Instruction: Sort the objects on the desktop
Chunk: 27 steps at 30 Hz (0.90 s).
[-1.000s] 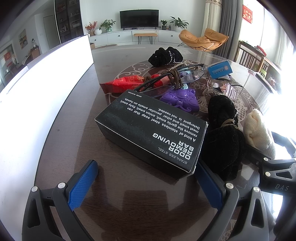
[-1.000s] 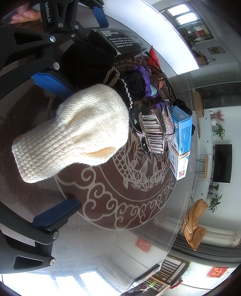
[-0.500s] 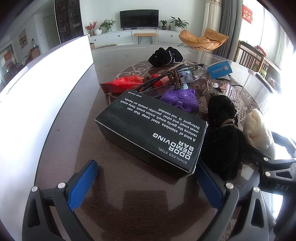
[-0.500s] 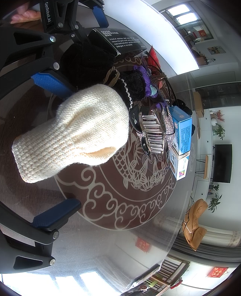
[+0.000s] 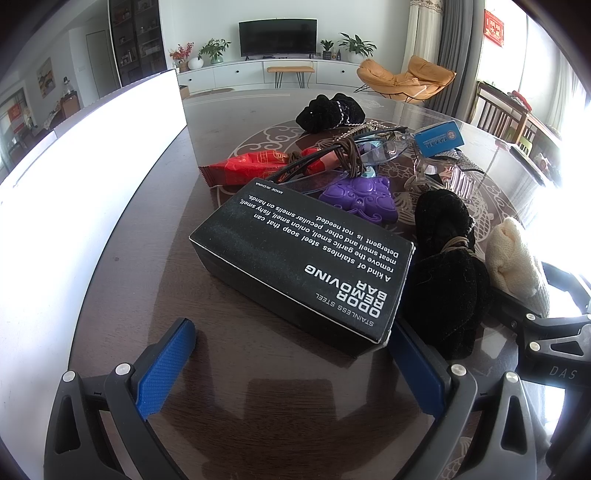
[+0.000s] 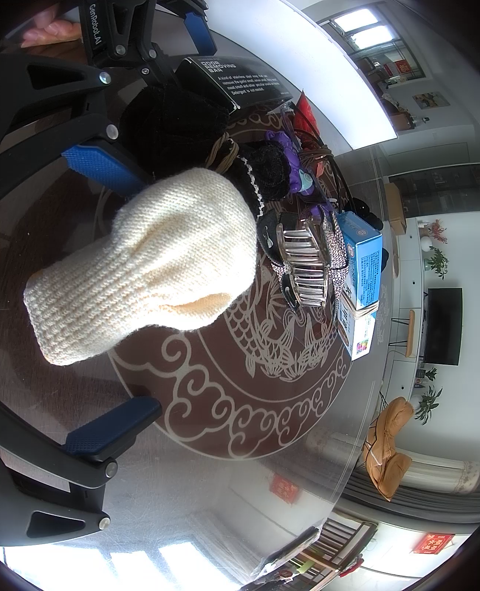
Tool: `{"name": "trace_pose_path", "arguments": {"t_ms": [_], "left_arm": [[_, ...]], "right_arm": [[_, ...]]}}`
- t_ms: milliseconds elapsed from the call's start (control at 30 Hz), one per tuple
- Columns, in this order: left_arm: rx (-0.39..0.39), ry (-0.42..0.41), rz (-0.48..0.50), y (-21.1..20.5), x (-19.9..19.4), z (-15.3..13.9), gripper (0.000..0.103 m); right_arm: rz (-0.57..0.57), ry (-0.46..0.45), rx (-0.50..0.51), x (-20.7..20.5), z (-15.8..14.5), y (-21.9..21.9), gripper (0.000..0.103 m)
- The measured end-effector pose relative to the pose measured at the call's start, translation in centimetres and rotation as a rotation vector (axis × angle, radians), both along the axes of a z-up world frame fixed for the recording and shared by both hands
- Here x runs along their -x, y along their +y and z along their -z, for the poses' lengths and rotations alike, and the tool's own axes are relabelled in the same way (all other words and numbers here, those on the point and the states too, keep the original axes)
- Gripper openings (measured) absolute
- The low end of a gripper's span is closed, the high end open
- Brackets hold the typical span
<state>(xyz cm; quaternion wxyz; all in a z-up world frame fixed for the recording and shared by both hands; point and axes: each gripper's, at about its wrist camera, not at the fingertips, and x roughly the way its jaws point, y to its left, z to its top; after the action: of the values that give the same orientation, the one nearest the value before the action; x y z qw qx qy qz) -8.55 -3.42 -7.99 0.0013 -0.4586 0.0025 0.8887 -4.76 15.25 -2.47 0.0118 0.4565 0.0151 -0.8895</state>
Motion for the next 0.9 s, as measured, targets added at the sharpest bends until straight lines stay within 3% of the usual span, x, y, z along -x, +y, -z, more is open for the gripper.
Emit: {"name": "trace_pose_path", "arguments": {"t_ms": [133,167,900], "left_arm": [[0.000,0.000,0.000,0.01,-0.01,0.00,0.103],[-0.001,0.001,0.051,0.01,-0.01,0.00,0.103],[0.000,0.003,0.060,0.05,-0.23,0.03,0.103]], "right_arm": [[0.000,0.000,0.000,0.00,0.00,0.01,0.103],[0.000,0.000,0.000,0.00,0.01,0.00,0.103],[0.001,0.000,0.000,0.01,0.03,-0.05,0.103]]}}
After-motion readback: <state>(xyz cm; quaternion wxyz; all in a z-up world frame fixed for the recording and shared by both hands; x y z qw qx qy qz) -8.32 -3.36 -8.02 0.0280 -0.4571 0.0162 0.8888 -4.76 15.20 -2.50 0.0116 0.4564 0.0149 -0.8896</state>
